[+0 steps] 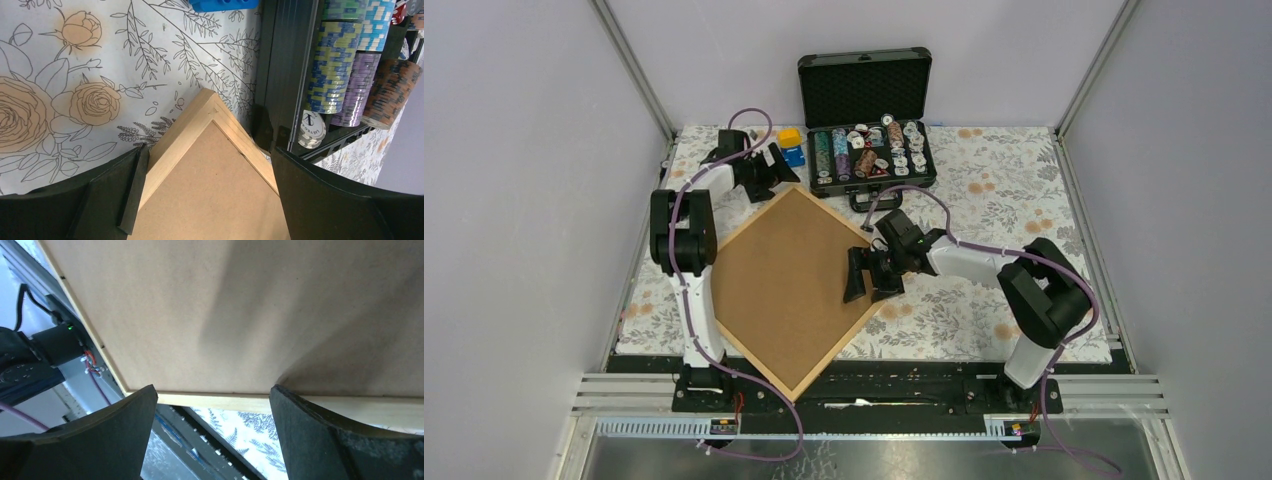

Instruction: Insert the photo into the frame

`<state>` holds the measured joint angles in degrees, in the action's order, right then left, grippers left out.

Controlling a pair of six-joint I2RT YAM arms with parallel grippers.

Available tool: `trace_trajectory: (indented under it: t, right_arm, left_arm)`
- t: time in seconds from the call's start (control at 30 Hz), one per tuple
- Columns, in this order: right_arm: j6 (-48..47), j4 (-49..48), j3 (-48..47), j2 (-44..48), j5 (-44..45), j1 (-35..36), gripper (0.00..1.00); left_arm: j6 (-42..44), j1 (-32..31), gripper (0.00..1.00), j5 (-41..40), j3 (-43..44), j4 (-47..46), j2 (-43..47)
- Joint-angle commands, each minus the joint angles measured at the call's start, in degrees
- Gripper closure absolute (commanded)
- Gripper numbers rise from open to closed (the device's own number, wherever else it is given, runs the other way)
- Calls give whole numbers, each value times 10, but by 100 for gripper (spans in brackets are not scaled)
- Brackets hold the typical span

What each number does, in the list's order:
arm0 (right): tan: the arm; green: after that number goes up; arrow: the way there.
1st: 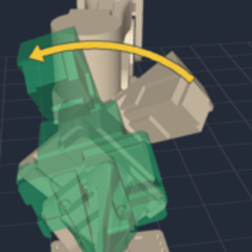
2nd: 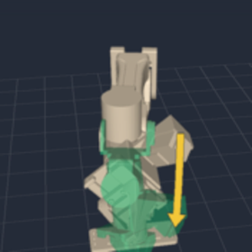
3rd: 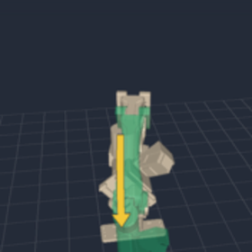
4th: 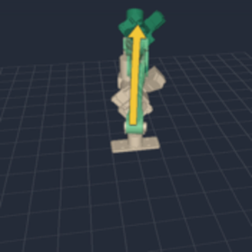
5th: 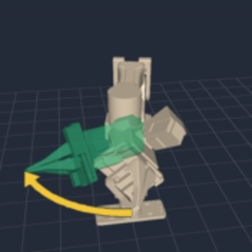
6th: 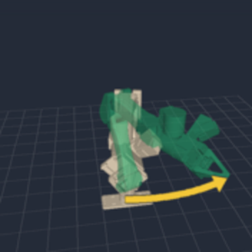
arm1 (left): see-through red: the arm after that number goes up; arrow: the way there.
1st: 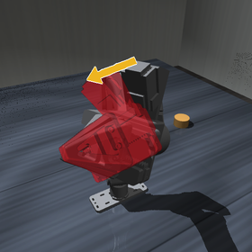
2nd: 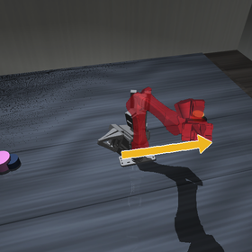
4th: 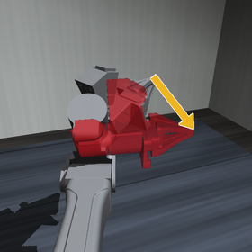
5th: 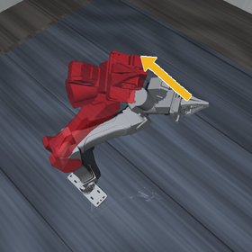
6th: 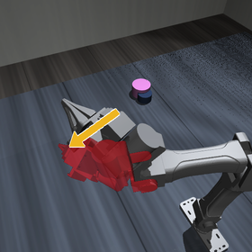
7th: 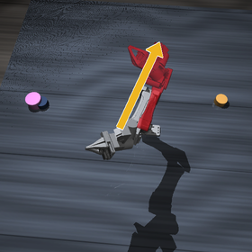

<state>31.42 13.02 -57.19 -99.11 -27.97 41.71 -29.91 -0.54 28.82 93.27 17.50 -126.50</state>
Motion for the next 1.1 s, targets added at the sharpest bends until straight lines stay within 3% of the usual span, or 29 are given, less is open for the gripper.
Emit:
trace_trajectory:
  t: [0.0,0.23,0.5,0.8,1.07]
  right_arm:
    - [-17,-54,40,-15,-4,11,9]
    - [59,-152,0,-83,43,43,9]
    - [88,-175,-112,-161,34,54,8]
    - [144,-184,-256,-263,38,100,6]
    - [161,-195,-332,-313,33,124,5]
  left_arm:
    - [-38,-43,1,91,5,85,-40]
    - [-75,-47,1,140,23,58,-92]
    - [-98,-60,1,152,64,46,-129]
    - [-79,-59,4,185,173,95,-205]
    - [-12,-61,6,184,166,142,-207]
